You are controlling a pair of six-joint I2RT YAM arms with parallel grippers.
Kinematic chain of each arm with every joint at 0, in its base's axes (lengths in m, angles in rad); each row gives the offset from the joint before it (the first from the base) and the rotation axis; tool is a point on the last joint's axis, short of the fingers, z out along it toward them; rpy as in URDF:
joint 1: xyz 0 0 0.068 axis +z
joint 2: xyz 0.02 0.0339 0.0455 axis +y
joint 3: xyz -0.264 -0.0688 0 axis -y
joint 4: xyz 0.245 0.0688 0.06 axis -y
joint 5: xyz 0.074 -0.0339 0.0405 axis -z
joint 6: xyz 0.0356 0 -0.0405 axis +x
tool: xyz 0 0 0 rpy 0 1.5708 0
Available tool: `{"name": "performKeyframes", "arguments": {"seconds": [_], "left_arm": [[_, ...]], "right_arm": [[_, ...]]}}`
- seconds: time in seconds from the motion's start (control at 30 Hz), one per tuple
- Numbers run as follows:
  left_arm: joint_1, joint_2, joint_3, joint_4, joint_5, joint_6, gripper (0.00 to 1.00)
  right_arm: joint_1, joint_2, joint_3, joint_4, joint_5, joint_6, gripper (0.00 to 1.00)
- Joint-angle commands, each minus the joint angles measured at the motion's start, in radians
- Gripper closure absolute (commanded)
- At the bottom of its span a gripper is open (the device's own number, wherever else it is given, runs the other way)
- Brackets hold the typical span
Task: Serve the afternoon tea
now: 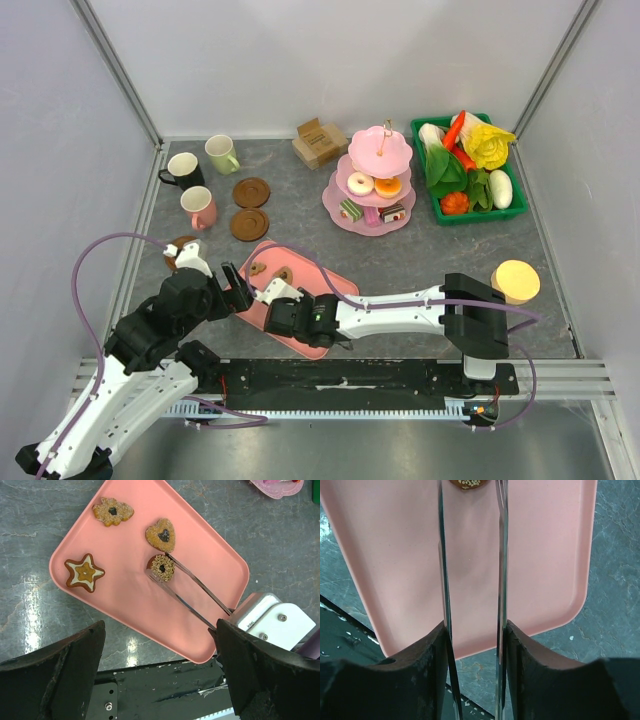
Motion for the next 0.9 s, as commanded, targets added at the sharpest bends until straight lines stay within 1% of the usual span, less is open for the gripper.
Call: {"name": "performKeyframes", "arguments": {"seconds": [0.0, 0.1, 0.27, 0.43, 0.53, 0.67, 0.73, 0.87], "left_arm": [[-0.005, -0.007, 0.016, 0.094, 0.02, -0.011, 0.02], [-0.004, -0.013, 0.018, 0.094, 0.017, -0.013, 0.02], [-0.002, -0.018, 0.016, 0.096, 0.018, -0.013, 0.02], [-0.002, -0.018, 0.016, 0.094, 0.017, -0.014, 0.02], [-0.005, -0.018, 0.015, 0.096, 0.017, -0.016, 0.02], [-0.002, -0.013, 0.015, 0.094, 0.018, -0.016, 0.02], [-0.002, -0.009, 0.016, 0.094, 0.018, -0.014, 0.02], [-0.002, -0.012, 0.015, 0.094, 0.017, -0.014, 0.02]], "right_arm": [[0.01, -0.024, 0.056, -0.013, 0.033, -0.004, 0.51], [0.01, -0.065, 0.071, -0.039, 0.066, 0.016, 0.54], [0.006, -0.137, 0.094, -0.082, 0.11, 0.055, 0.55], [-0.06, -0.219, 0.13, -0.124, 0.158, 0.075, 0.56], [-0.141, -0.265, 0.18, -0.153, 0.21, 0.072, 0.56], [-0.305, -0.3, 0.271, -0.154, 0.248, 0.055, 0.57], [-0.382, -0.291, 0.327, -0.154, 0.251, 0.038, 0.57], [-0.517, -0.242, 0.446, -0.154, 0.196, 0.001, 0.58]]}}
